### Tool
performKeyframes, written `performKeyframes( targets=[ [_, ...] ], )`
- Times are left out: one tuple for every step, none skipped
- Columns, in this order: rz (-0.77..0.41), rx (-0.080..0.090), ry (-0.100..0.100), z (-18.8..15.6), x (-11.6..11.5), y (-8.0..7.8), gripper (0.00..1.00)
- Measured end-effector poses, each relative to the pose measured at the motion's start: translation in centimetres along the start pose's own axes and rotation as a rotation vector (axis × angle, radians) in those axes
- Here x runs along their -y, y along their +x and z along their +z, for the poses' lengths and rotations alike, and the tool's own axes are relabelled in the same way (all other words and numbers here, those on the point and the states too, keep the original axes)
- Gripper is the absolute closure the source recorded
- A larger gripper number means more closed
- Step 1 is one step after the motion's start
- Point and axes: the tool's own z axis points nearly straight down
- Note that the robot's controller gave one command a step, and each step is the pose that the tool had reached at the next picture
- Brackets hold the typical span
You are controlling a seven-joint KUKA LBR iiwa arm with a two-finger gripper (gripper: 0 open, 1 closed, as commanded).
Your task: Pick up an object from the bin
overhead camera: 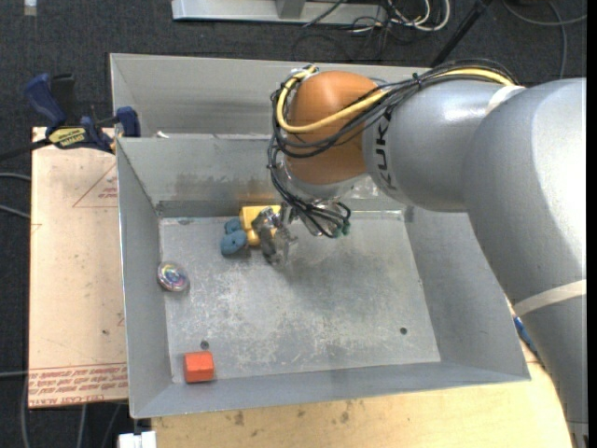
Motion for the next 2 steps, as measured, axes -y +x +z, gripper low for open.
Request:
performKeyframes(
  targets=[
    [-0.001, -0.009, -0.004, 0.1, -0.1, 0.2, 0.0],
    [-0.101, 0.002, 0.0, 0.6, -3.8, -2.3, 0.0]
  ],
)
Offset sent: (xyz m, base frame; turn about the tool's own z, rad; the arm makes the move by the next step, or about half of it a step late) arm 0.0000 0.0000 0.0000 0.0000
